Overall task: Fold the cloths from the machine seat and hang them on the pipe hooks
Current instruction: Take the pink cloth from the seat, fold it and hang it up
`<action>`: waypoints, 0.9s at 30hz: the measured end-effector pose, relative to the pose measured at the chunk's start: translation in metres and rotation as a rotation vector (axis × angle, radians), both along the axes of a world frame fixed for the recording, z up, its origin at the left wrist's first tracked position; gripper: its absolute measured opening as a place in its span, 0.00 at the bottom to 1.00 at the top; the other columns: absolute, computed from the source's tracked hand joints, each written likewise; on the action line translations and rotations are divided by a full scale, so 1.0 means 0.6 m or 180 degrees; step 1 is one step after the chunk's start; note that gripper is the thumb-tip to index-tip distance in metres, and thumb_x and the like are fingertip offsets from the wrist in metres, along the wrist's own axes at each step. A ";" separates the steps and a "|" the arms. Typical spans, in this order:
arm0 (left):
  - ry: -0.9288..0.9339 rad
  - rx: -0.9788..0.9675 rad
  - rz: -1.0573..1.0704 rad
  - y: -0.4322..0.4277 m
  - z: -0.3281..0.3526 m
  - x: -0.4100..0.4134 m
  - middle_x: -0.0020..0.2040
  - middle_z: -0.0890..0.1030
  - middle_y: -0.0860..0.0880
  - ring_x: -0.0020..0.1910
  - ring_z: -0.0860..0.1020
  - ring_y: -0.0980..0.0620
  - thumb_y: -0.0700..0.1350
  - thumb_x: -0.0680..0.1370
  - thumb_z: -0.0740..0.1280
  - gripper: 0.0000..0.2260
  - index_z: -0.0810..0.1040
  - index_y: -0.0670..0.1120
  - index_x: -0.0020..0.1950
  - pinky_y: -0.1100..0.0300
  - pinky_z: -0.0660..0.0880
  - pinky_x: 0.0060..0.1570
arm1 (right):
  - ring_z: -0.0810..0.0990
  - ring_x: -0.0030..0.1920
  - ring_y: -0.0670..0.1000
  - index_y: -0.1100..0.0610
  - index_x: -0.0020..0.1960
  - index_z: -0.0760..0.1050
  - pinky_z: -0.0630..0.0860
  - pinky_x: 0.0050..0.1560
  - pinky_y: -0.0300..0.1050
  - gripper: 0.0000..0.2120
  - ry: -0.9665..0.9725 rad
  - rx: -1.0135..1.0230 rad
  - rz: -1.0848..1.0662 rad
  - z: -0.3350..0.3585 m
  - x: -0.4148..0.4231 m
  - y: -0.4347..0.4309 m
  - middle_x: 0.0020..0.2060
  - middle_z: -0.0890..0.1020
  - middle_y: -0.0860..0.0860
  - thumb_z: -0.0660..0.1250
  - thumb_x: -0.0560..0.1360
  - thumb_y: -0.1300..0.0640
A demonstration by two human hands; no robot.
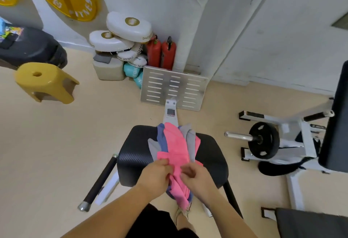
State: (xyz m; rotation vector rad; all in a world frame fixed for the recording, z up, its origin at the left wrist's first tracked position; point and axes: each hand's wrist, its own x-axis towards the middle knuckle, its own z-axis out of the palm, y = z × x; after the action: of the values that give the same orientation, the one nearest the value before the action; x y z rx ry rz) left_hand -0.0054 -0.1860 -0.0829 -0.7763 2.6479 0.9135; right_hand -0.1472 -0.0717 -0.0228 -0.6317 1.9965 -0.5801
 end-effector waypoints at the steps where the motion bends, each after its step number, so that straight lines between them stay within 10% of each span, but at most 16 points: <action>1: 0.0128 0.0074 0.0087 -0.010 0.015 -0.002 0.52 0.82 0.55 0.54 0.79 0.50 0.50 0.74 0.58 0.14 0.82 0.52 0.49 0.53 0.78 0.52 | 0.83 0.54 0.46 0.50 0.57 0.82 0.80 0.58 0.42 0.11 -0.0061 -0.0013 -0.0003 0.007 0.007 0.000 0.52 0.85 0.47 0.72 0.75 0.55; 6: 0.0722 0.0553 0.0262 -0.034 0.113 -0.004 0.36 0.76 0.57 0.38 0.74 0.54 0.45 0.75 0.63 0.06 0.78 0.53 0.48 0.60 0.70 0.39 | 0.84 0.52 0.46 0.44 0.60 0.79 0.79 0.52 0.39 0.24 -0.0266 -0.0153 0.0209 0.069 0.011 -0.007 0.51 0.85 0.46 0.80 0.65 0.47; 10: 0.0994 0.0699 0.0430 -0.047 0.196 -0.036 0.41 0.82 0.56 0.40 0.79 0.58 0.55 0.79 0.66 0.04 0.77 0.56 0.50 0.64 0.74 0.41 | 0.79 0.39 0.45 0.58 0.47 0.81 0.80 0.48 0.51 0.07 0.0051 -0.0536 0.0035 0.122 -0.015 -0.011 0.38 0.84 0.55 0.72 0.71 0.56; 13: 0.1129 0.0777 0.0355 -0.062 0.255 -0.060 0.42 0.82 0.57 0.42 0.80 0.58 0.63 0.75 0.68 0.11 0.78 0.57 0.50 0.61 0.77 0.44 | 0.71 0.33 0.44 0.64 0.43 0.77 0.72 0.36 0.41 0.02 0.0267 -0.0970 -0.0373 0.187 -0.042 -0.004 0.32 0.76 0.52 0.66 0.73 0.65; 21: 0.2005 0.1347 0.1175 -0.103 0.420 -0.101 0.43 0.87 0.48 0.44 0.84 0.51 0.33 0.74 0.73 0.11 0.84 0.49 0.46 0.55 0.80 0.47 | 0.75 0.37 0.41 0.61 0.45 0.78 0.72 0.39 0.31 0.12 0.0357 -0.2166 -0.0959 0.368 -0.115 0.005 0.34 0.78 0.44 0.59 0.79 0.72; 27: 0.2953 0.1184 0.1260 -0.067 0.533 -0.146 0.43 0.85 0.48 0.39 0.81 0.56 0.39 0.78 0.72 0.04 0.83 0.48 0.50 0.62 0.78 0.40 | 0.80 0.39 0.40 0.51 0.50 0.82 0.75 0.41 0.34 0.21 0.1017 -0.2143 -0.0587 0.442 -0.145 0.011 0.38 0.84 0.44 0.59 0.73 0.74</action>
State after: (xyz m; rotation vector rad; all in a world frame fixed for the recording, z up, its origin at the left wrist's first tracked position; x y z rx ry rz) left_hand -0.0930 -0.2260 0.2368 -0.9517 2.8735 2.2539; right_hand -0.2341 -0.0650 0.2425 -0.9932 2.1592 -1.3644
